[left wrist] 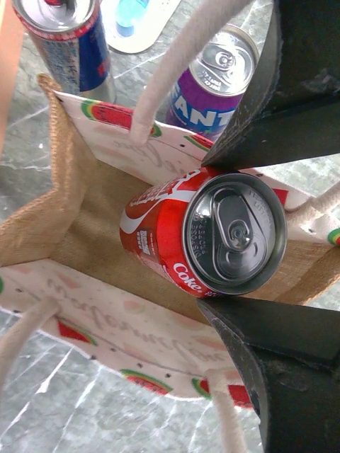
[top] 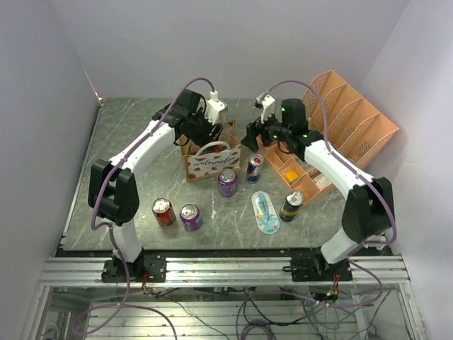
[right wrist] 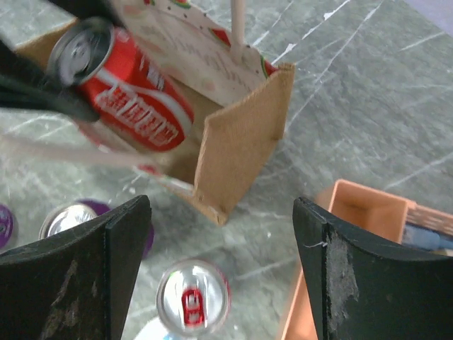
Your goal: Place the beverage into the canvas bag
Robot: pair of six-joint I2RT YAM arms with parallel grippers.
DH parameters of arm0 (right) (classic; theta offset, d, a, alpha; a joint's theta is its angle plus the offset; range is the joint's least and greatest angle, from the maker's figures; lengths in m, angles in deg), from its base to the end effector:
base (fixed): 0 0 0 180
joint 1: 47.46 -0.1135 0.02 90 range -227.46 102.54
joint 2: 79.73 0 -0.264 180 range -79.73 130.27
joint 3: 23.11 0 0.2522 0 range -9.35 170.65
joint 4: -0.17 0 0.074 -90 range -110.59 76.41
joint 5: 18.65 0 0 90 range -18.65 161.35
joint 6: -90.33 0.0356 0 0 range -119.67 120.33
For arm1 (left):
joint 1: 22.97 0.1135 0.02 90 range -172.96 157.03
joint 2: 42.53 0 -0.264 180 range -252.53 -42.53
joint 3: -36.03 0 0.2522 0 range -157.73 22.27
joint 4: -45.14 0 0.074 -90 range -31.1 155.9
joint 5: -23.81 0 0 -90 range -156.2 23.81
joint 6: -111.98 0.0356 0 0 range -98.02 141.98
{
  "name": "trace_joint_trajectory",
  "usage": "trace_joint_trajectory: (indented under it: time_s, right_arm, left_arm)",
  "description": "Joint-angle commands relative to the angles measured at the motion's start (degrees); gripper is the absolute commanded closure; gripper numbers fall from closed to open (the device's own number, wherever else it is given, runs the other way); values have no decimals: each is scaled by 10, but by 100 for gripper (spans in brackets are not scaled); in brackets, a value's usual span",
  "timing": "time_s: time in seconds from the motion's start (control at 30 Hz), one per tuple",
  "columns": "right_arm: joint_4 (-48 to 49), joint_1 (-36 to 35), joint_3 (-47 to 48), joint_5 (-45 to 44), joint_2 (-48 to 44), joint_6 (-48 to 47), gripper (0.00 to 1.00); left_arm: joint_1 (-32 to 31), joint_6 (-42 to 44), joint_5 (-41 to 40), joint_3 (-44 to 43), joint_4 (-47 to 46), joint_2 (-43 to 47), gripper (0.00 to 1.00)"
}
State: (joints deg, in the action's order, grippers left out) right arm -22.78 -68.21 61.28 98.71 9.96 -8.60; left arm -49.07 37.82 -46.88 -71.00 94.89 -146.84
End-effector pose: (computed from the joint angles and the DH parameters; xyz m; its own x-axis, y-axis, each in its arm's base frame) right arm 0.3334 0.1438 0.3042 -0.3296 -0.2723 -0.9040 -0.7535 0.6527 0.0782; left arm 0.3635 -0.1912 0.3025 -0.4636 0.5139 -0.7218 0.7735 0.6321 -0.0467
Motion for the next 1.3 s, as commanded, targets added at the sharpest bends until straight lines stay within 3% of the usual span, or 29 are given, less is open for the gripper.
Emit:
trace_joint_trajectory:
  time_s: [0.0,0.27,0.47,0.83,0.9,1.27]
  right_arm:
    - [14,-31,68,-40,66,42,21]
    - [-32,-55,158,-82,172,67,33]
    - [-64,-56,186,-89,205,73,49]
    - [-81,-69,169,-45,199,67,95]
    - [-76,-72,162,-29,192,65,100]
    - [-75,-95,129,-1,149,34,100]
  left_arm:
    - [-2,-16,-11,21,-74,58,93]
    - [-2,-17,-21,51,-81,75,93]
    - [-2,-14,-23,70,-84,86,93]
    - [-3,-2,-16,112,-96,130,93]
    - [-3,1,-1,121,-93,135,93]
    - [-6,37,54,118,-78,145,93]
